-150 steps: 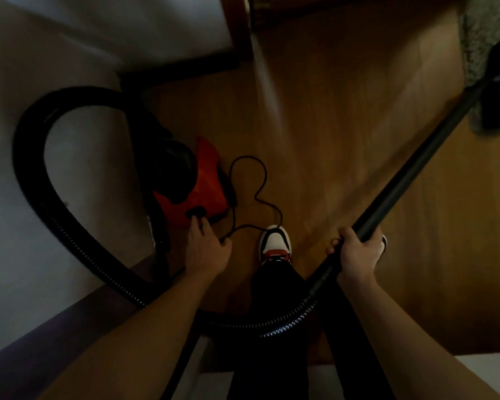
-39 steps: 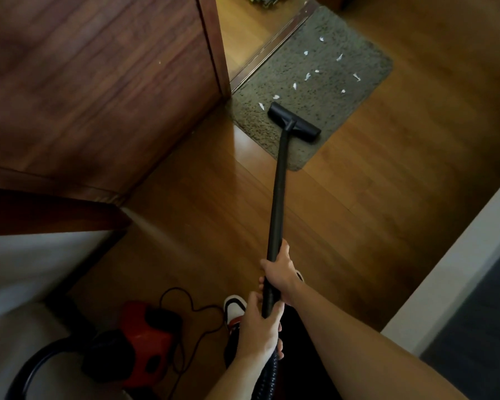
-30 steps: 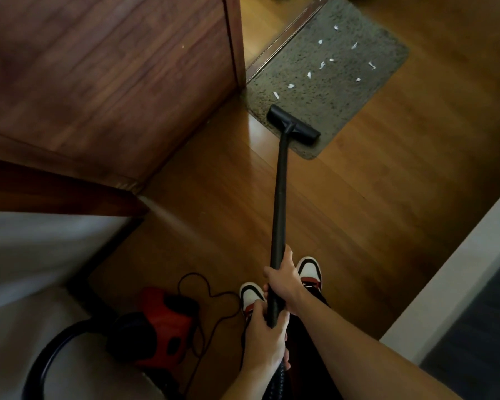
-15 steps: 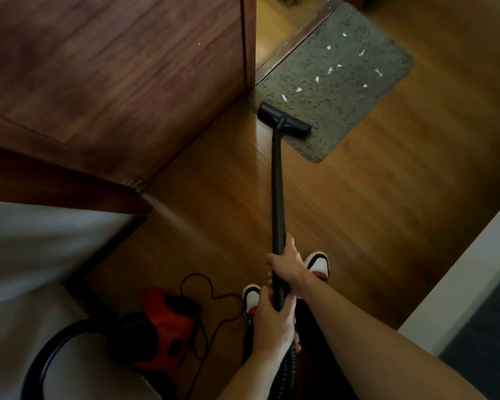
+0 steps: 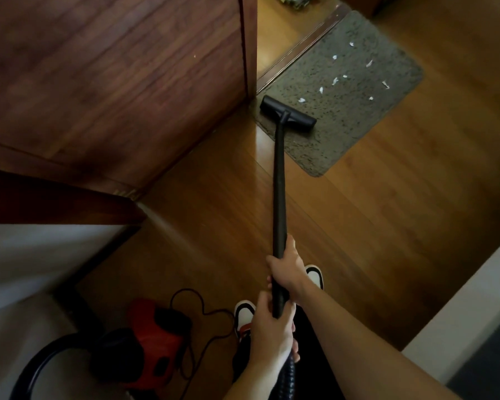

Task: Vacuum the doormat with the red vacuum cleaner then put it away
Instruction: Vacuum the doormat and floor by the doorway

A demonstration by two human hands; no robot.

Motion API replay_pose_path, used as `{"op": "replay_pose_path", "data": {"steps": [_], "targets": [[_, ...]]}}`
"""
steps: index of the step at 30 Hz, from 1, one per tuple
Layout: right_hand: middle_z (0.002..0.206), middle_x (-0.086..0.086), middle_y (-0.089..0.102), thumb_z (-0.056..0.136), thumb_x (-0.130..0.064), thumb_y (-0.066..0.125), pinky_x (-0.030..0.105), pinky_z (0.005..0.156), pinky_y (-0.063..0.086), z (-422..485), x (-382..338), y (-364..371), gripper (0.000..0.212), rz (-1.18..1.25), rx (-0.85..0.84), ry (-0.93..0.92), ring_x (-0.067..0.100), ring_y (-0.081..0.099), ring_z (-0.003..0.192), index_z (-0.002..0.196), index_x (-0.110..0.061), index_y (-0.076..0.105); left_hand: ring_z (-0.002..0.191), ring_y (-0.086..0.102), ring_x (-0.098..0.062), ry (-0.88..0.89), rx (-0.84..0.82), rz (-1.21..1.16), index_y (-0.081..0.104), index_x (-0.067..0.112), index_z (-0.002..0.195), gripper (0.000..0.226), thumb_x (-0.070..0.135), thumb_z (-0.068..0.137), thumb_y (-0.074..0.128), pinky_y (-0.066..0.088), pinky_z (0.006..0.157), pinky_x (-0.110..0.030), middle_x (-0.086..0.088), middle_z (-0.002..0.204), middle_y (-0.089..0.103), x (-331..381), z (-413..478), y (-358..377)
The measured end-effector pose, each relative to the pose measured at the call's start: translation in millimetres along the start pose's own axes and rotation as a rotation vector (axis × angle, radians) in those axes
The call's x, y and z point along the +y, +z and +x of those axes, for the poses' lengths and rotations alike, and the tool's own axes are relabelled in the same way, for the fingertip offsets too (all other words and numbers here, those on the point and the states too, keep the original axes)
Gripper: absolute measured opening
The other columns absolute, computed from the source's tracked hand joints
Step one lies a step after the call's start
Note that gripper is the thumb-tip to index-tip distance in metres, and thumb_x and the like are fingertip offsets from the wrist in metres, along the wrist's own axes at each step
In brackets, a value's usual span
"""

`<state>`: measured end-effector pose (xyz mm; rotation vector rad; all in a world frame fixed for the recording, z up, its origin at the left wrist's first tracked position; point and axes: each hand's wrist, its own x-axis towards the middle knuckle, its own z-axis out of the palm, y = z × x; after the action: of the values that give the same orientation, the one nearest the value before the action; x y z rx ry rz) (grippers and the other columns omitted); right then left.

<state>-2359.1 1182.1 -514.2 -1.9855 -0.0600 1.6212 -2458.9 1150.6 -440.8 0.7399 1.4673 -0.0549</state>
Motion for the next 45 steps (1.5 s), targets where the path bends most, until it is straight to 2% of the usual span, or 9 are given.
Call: {"op": "replay_pose_path", "data": {"steps": [8, 11, 15, 19, 22, 26, 31, 38, 45], "targets": [[0.090, 0.013, 0.059, 0.098, -0.008, 0.057, 0.032, 0.050, 0.053, 35, -40, -16, 0.070, 0.061, -0.030, 0.053, 0.015, 0.057, 0.050, 0.149, -0.038, 0.019, 0.040, 0.044, -0.019, 0.008, -0.010, -0.040, 0.052, 0.013, 0.097, 0.024, 0.033, 0.095, 0.065, 0.044, 0.039, -0.027, -0.006, 0.066, 0.054, 38, 27, 14], [0.095, 0.016, 0.059, 0.098, -0.008, 0.059, 0.035, 0.054, 0.057, 47, -53, -20, 0.067, 0.105, -0.047, 0.087, 0.017, 0.060, 0.054, 0.146, -0.038, 0.023, 0.039, 0.046, -0.017, 0.012, -0.011, -0.025, 0.050, 0.011, 0.099, 0.021, 0.027, 0.096, 0.064, 0.044, 0.038, -0.026, -0.005, 0.065, 0.054, 48, 34, 13], [0.081, 0.015, 0.059, 0.096, -0.003, 0.062, 0.037, 0.057, 0.057, 64, -76, -24, 0.052, 0.168, -0.033, 0.097, 0.019, 0.060, 0.053, 0.134, -0.023, 0.031, 0.040, 0.046, -0.020, -0.007, -0.038, 0.006, 0.048, 0.009, 0.100, 0.018, 0.013, 0.093, 0.064, 0.045, 0.041, -0.028, -0.007, 0.070, 0.054, 58, 44, 5], [0.074, 0.011, 0.056, 0.097, -0.005, 0.060, 0.033, 0.050, 0.054, 73, -81, -21, 0.048, 0.148, 0.002, 0.107, 0.017, 0.055, 0.050, 0.130, -0.024, 0.032, 0.042, 0.047, -0.021, -0.065, -0.110, -0.002, 0.052, 0.020, 0.106, 0.016, 0.013, 0.095, 0.060, 0.047, 0.044, -0.030, -0.008, 0.072, 0.054, 52, 41, -1], [0.080, 0.012, 0.056, 0.097, -0.006, 0.059, 0.032, 0.049, 0.053, 70, -74, -14, 0.046, 0.139, 0.003, 0.132, 0.017, 0.054, 0.052, 0.127, -0.027, 0.031, 0.042, 0.049, -0.018, -0.064, -0.089, 0.034, 0.053, 0.027, 0.105, 0.012, 0.021, 0.095, 0.059, 0.047, 0.043, -0.029, -0.005, 0.070, 0.055, 39, 38, -4], [0.092, 0.015, 0.058, 0.098, -0.008, 0.059, 0.031, 0.052, 0.055, 56, -59, -7, 0.045, 0.120, 0.018, 0.150, 0.015, 0.055, 0.056, 0.126, -0.029, 0.030, 0.042, 0.049, -0.019, -0.045, -0.050, 0.052, 0.055, 0.027, 0.102, 0.010, 0.021, 0.094, 0.059, 0.045, 0.043, -0.028, -0.004, 0.066, 0.055, 19, 29, -7], [0.090, 0.013, 0.058, 0.099, -0.009, 0.058, 0.029, 0.048, 0.054, 33, -22, 14, 0.047, 0.108, 0.035, 0.161, 0.014, 0.054, 0.053, 0.131, -0.029, 0.031, 0.041, 0.048, -0.019, -0.051, -0.049, 0.113, 0.051, 0.023, 0.094, 0.008, 0.019, 0.095, 0.058, 0.047, 0.044, -0.029, -0.004, 0.065, 0.054, -13, 7, -24], [0.087, 0.013, 0.059, 0.097, -0.010, 0.060, 0.029, 0.049, 0.053, 9, 33, 56, 0.047, 0.119, 0.096, 0.100, 0.016, 0.057, 0.053, 0.135, -0.025, 0.038, 0.058, 0.064, -0.033, -0.027, -0.007, 0.285, 0.056, 0.037, 0.094, 0.009, 0.033, 0.087, 0.061, 0.058, 0.057, -0.048, -0.009, 0.078, 0.066, -68, -8, -61], [0.085, 0.011, 0.060, 0.097, -0.009, 0.057, 0.032, 0.053, 0.055, 4, 62, 78, 0.052, 0.172, 0.140, 0.030, 0.016, 0.060, 0.053, 0.141, -0.028, 0.037, 0.049, 0.061, -0.022, -0.017, -0.020, 0.234, 0.056, 0.041, 0.110, 0.025, 0.031, 0.088, 0.061, 0.055, 0.047, -0.033, -0.013, 0.081, 0.067, -92, -1, -79]]}}
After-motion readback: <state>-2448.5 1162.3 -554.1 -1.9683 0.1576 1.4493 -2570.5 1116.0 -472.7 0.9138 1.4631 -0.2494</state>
